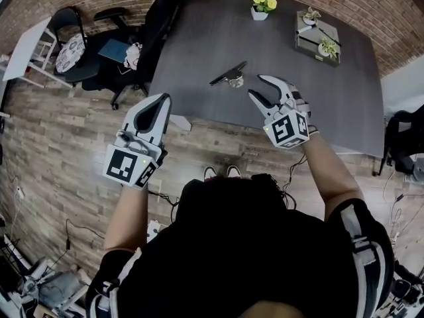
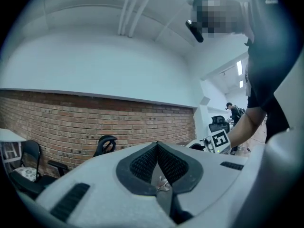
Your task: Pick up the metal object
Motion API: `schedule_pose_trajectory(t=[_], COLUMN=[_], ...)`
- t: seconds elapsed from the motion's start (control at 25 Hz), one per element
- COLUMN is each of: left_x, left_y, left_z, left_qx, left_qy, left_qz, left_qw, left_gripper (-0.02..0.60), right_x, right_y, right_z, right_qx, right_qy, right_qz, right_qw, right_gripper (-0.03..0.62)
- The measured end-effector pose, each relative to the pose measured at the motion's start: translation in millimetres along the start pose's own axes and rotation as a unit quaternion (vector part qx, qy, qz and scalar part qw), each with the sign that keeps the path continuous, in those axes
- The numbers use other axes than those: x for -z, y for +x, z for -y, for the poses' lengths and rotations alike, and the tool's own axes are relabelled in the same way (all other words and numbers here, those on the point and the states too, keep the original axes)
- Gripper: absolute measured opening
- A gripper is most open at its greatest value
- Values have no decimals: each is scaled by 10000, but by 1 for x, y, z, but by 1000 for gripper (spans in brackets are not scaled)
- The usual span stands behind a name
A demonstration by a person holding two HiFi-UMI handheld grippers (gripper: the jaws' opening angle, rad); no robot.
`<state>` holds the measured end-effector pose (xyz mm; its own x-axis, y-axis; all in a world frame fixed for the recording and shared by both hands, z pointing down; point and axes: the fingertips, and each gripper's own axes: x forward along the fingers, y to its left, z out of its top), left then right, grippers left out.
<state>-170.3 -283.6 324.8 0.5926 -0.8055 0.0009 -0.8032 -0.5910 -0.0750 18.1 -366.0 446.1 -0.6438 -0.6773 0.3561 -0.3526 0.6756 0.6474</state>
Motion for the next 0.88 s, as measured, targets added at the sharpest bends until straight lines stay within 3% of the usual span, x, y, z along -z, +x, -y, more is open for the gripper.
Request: schedule_pose_trajectory(t=[0.16,0.36,0.68,0.88], left_x=[0,0,13,19], left_y=[-3,-14,-32,-37], left_z=[-5,-18,-28,-31], left_qx=[-29,-180,-360,-406], left_qy=[54,30,-104,-121], left_qz=[-33,-122,-406,-517], left_qw=[10000,9998,9985,9978], left_gripper=[8,8,8,8], right_x=[28,63,105,115], right_y=[43,91,135,149], right_z=[-19,-43,-56,-62], right_qx=[-429,-944,-1352,-1386], right_qy=[-732,-1574,-2239,-2391], right_qz=[-422,-862,-1409,-1492], right_qw=[9955,9792,9549,9494], right_gripper=[193,193,192,171])
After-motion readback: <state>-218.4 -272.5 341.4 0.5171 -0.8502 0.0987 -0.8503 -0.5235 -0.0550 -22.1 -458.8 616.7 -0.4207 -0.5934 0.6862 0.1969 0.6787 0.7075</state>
